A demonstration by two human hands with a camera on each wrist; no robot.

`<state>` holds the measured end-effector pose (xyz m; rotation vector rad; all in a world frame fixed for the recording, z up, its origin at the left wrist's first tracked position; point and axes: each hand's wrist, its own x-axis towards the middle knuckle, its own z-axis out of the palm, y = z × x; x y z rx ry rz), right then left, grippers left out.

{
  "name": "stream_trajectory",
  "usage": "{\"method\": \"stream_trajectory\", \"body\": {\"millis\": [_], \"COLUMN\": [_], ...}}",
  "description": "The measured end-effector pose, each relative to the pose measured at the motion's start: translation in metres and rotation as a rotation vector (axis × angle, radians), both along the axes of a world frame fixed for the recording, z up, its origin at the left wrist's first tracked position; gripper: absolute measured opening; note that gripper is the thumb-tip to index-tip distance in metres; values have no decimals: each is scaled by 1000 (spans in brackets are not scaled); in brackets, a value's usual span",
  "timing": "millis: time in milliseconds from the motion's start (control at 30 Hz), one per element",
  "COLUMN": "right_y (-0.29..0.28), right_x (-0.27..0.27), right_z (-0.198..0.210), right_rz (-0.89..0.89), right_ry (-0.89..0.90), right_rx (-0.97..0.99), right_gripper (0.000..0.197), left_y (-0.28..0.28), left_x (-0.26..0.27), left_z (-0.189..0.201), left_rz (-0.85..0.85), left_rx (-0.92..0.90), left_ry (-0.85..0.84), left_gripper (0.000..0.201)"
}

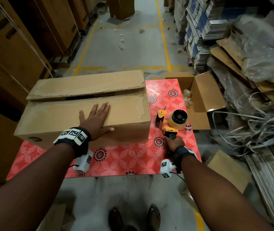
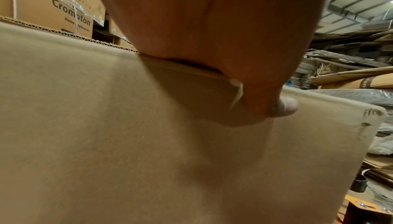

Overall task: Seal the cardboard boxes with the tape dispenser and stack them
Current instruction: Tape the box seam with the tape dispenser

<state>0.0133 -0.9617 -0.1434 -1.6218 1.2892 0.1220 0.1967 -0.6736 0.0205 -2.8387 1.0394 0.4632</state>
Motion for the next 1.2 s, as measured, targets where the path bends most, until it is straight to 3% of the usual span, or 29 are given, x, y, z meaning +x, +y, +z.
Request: {"method": "stream_trajectory", "body": {"millis": [33, 133, 400, 500, 633, 767, 833, 933, 1033, 1133, 1200], "right_y": [-4, -5, -13, -19, -24, -20, -10, 12, 37, 67, 89], "right_x": [1, 8, 6, 4, 6, 13, 16, 27, 43, 62, 77], "right_z": [-6, -2, 32, 49, 83, 115, 134, 162, 187, 213, 228], "right_rz": [-36, -99, -8, -18, 12, 110, 183, 279, 367, 431, 460], "right_ry": [-18, -69, -5, -112, -302, -461, -520, -577, -619, -660, -687], "right_rx": [62, 152, -105, -185, -261, -338, -362, -378, -410, -424, -405], "right_gripper": [49, 27, 33, 25, 30, 40, 34, 24, 21, 19, 17], "left_y": [0, 0, -2, -4, -9, -11, -11, -9, -4, -4, 3], "left_x": [0, -1, -1, -4, -14, -21, -23, -23, -27, -32, -29], "left_z": [-1, 0, -1, 0, 3, 6, 15, 34, 51, 66, 74], "left_rz": [5, 12, 39, 68, 121, 140, 138, 164, 350, 645, 782], "left_rx": [2, 1, 9, 11, -15, -21, -61, -324, -824, -1233, -1286], "left_ry": [-3, -2, 11, 15, 23, 6, 20, 81, 177, 589, 984], "left_gripper": [98, 99, 101, 99, 93, 93, 90, 57, 21, 33, 54]}}
